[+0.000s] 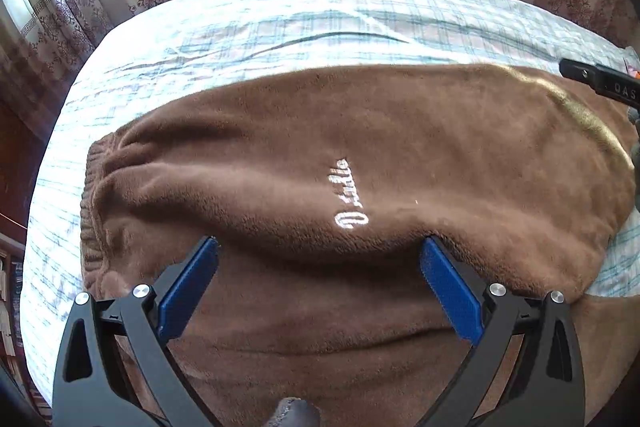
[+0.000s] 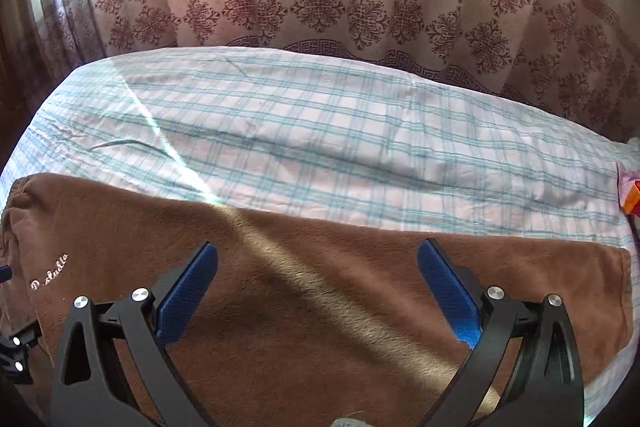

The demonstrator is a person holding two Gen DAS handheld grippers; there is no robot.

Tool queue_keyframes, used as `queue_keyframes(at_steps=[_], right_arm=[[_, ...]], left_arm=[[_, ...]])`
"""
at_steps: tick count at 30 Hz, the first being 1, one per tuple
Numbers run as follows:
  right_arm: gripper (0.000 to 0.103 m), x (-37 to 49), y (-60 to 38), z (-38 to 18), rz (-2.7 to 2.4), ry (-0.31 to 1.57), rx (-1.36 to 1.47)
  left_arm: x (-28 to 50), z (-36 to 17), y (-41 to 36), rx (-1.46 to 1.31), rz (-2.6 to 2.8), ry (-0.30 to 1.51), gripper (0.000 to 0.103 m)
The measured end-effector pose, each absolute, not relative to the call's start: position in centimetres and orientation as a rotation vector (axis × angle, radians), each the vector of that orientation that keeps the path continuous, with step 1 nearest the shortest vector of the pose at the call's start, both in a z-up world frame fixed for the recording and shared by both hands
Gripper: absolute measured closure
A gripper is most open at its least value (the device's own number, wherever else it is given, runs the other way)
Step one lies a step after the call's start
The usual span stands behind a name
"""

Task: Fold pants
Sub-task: 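Move both tools to the pant leg cuffs and close on them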

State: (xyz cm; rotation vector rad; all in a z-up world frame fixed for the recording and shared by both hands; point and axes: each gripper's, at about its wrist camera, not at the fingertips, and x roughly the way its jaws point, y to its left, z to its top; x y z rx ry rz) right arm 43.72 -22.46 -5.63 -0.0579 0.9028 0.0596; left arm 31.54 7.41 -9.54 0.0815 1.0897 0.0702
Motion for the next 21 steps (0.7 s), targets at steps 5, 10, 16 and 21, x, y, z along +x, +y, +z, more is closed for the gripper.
queue_keyframes(at_steps=[5, 10, 16, 21], right_arm=[[0.005, 43.7, -31.4, -5.6, -0.149, 0.909, -0.021], [0.005, 43.4, -41.4, -5.1, -0.384, 0.899, 0.017], [0.005, 42.2, -49.3, -5.1, -0.554, 0.886, 0.053], [0.005, 42.5, -52.7, -6.4, -0.637, 0.908, 0.056]], left_arm=[[35.3, -8.8, 8.9, 0.110, 0.075, 1.043, 0.002], [40.5, -9.4, 10.0, 0.153, -0.023, 1.009, 0.002], [44.9, -11.9, 11.5, 0.116, -0.107, 1.085, 0.002], [47.3, -13.3, 11.3, 0.159, -0.162, 1.103, 0.002]])
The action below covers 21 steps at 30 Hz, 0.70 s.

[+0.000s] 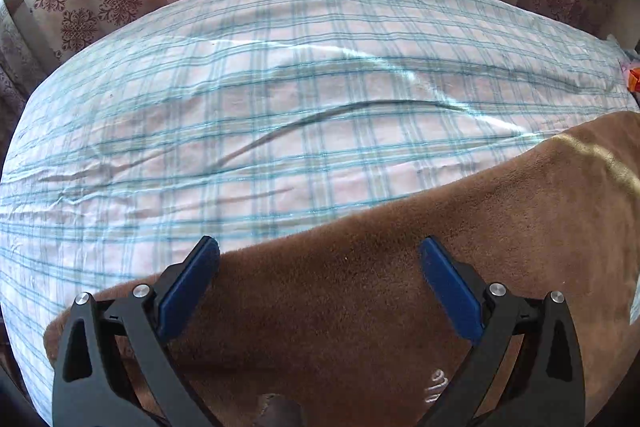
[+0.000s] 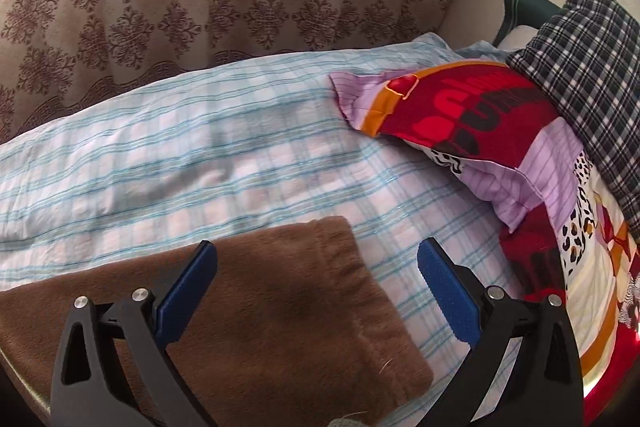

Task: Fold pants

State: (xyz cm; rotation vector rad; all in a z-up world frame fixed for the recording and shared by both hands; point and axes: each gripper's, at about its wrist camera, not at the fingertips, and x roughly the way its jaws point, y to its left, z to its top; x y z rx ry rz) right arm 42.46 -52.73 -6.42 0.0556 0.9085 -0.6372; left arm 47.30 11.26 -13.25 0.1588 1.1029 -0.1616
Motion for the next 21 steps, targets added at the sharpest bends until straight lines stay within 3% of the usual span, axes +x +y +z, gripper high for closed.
queue_keyframes(at_steps=[13, 14, 15, 16, 17, 19, 20, 21], right_arm=[[0.006, 43.6, -53.7, -10.9, -0.496, 1.006, 0.149], [0.008, 43.4, -53.7, -11.0, -0.481, 1.000, 0.168], [0.017, 43.3, -53.8, -10.9, -0.470, 0.996, 0.180], [0.027, 43.2, -53.7, -10.7, -0.467, 0.992, 0.173], [0.034, 43.1, -53.4, -10.5, -0.450, 0.989, 0.168], [0.074, 42.8, -53.4, -9.6, -0.430, 0.982, 0.170], [0.078, 42.8, -53.3, -9.2, -0.431, 0.975, 0.180], [0.086, 42.8, -53.3, -8.6, -0.435, 0.961, 0.181]], left_arm=[[49.7, -15.4, 11.8, 0.222, -0.324, 1.114, 0.002], [49.4, -15.3, 11.6, 0.227, -0.324, 1.107, 0.007], [48.8, -15.0, 11.3, 0.223, -0.336, 1.100, 0.012], [47.9, -14.7, 11.0, 0.222, -0.349, 1.091, 0.026], [47.3, -14.3, 10.7, 0.226, -0.371, 1.080, 0.048], [45.7, -13.6, 9.4, 0.247, -0.383, 1.066, 0.067], [45.2, -13.2, 9.1, 0.260, -0.380, 1.061, 0.079], [44.9, -12.9, 8.9, 0.271, -0.366, 1.047, 0.086]])
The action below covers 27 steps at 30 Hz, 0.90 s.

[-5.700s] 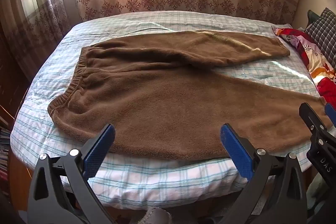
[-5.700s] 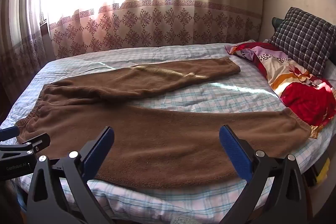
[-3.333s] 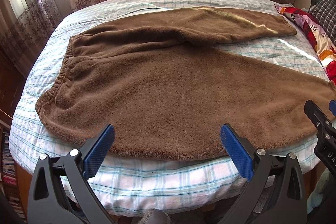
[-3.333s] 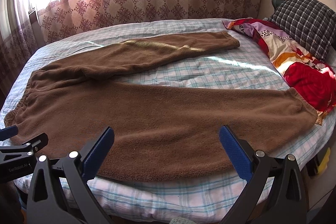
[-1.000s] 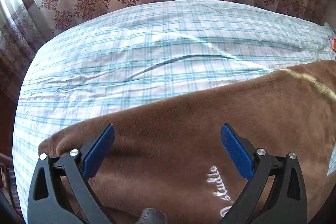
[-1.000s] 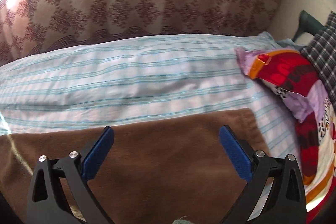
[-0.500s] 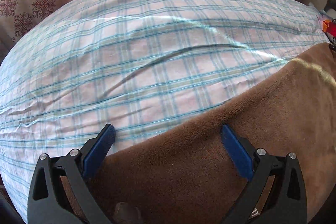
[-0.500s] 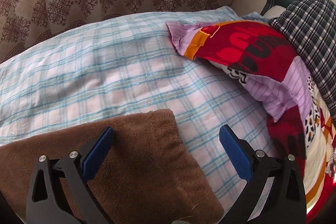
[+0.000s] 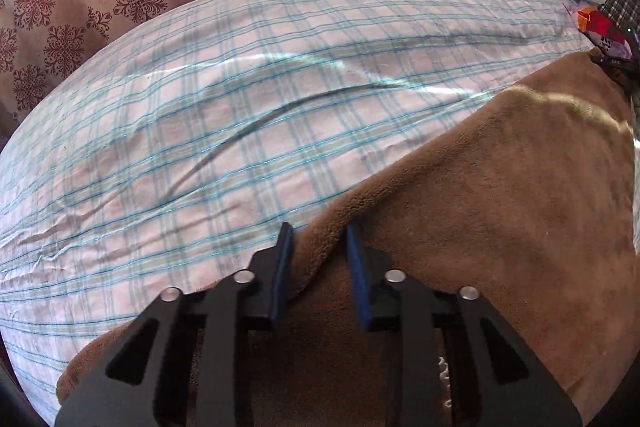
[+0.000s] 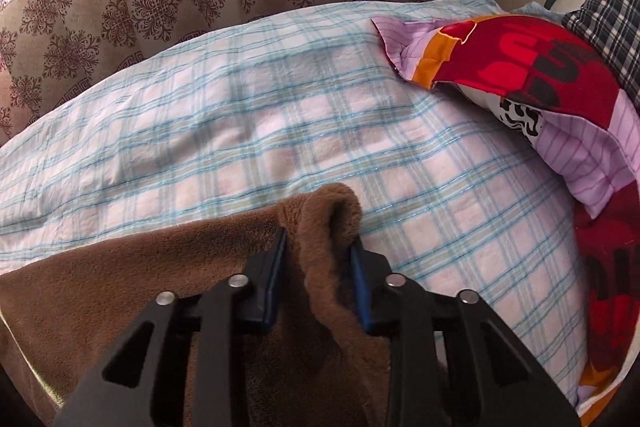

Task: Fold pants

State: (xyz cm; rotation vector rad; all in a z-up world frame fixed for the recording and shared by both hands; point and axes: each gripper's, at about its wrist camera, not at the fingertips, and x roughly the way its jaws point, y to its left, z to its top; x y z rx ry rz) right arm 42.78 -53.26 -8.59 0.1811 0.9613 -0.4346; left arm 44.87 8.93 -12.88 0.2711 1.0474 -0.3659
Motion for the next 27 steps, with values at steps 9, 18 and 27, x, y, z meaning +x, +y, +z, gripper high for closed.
queue_keyframes(at_steps=[9, 18, 27], right_arm=[[0.088, 44.4, -52.9, -3.8, -0.520, 0.792, 0.162], [0.088, 45.0, -53.5, -6.1, -0.531, 0.844, 0.144], [0.088, 44.0, -53.8, -6.2, -0.539, 0.831, 0.145]], left_arm=[[48.6, -8.0, 16.0, 0.037, -0.095, 0.909, 0.103], [47.5, -11.0, 13.2, 0.048, -0.452, 1.080, 0.024], [46.7, -13.8, 7.8, 0.341, -0.515, 1.129, 0.052]])
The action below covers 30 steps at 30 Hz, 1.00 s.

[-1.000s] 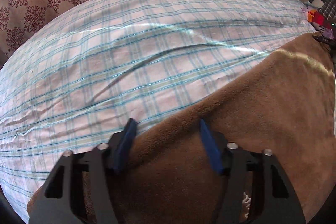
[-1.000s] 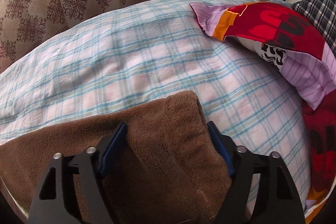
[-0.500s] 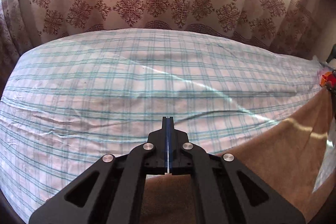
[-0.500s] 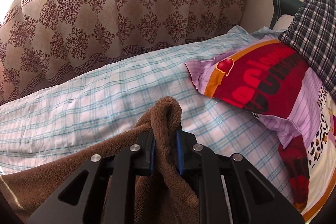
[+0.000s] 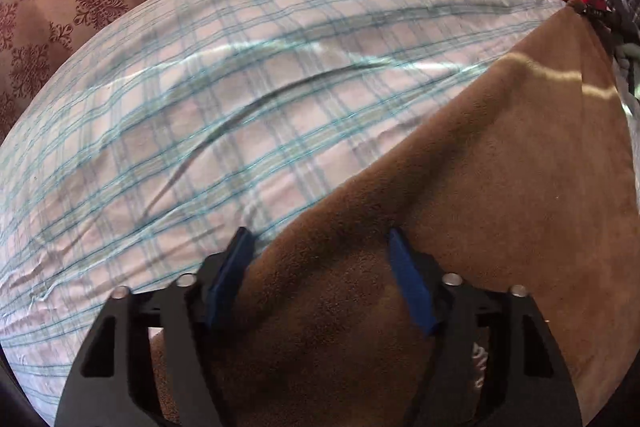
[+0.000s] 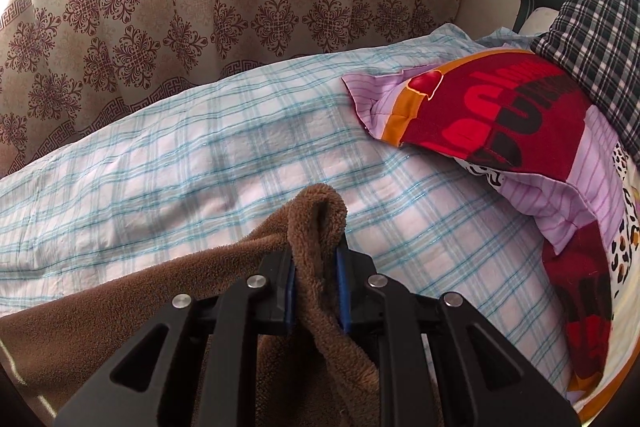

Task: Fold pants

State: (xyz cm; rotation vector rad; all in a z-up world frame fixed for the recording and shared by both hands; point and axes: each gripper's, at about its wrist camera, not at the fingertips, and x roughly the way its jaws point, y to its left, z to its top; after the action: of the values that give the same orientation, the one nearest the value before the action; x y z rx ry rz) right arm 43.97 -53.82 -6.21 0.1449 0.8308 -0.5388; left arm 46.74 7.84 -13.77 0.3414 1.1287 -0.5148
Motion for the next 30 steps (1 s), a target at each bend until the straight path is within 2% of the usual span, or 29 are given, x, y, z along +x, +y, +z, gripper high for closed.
queue_keyframes(at_steps=[1, 2, 5, 11, 18, 20, 21, 22, 23, 24, 25, 30], right_arm=[[0.088, 43.9, -53.7, -5.7, -0.540, 0.816, 0.144], [0.088, 43.8, -53.6, -5.1, -0.543, 0.796, 0.146], [0.088, 43.2, -53.5, -2.5, -0.563, 0.708, 0.183], [0.088, 44.6, -51.0, 0.5, -0.589, 0.588, 0.105], [0.087, 49.2, -50.7, -5.7, -0.624, 0.721, 0.007], [0.077, 49.6, -51.3, -8.2, -0.636, 0.768, 0.007], [0.063, 49.8, -51.9, -9.3, -0.642, 0.805, 0.021], [0.049, 49.6, -52.7, -9.8, -0.650, 0.823, 0.061], [0.042, 49.1, -53.8, -9.8, -0.663, 0.814, 0.124], [0.033, 48.3, -54.9, -9.4, -0.681, 0.789, 0.188], [0.033, 47.8, -55.6, -9.1, -0.691, 0.775, 0.222], [0.034, 44.4, -56.0, -6.9, -0.672, 0.761, 0.152]], left_arm=[[46.5, -13.2, 7.6, 0.342, -0.529, 1.124, 0.077], [46.1, -12.7, 7.4, 0.351, -0.537, 1.117, 0.093], [45.0, -10.8, 7.4, 0.382, -0.515, 1.049, 0.095], [46.4, -6.7, 8.9, 0.273, -0.318, 0.908, 0.095], [48.0, -11.1, 6.7, 0.406, -0.194, 0.932, 0.094], [48.4, -12.4, 6.7, 0.418, -0.161, 0.952, 0.079], [48.5, -12.8, 7.0, 0.424, -0.139, 0.950, 0.072], [48.5, -12.7, 7.4, 0.423, -0.106, 0.936, 0.049], [48.6, -12.2, 8.2, 0.399, -0.075, 0.931, 0.023], [48.8, -11.6, 9.3, 0.351, -0.055, 0.940, 0.014], [48.9, -10.8, 10.5, 0.286, -0.054, 0.947, 0.011], [46.5, -6.7, 15.0, 0.135, 0.001, 0.908, 0.011]])
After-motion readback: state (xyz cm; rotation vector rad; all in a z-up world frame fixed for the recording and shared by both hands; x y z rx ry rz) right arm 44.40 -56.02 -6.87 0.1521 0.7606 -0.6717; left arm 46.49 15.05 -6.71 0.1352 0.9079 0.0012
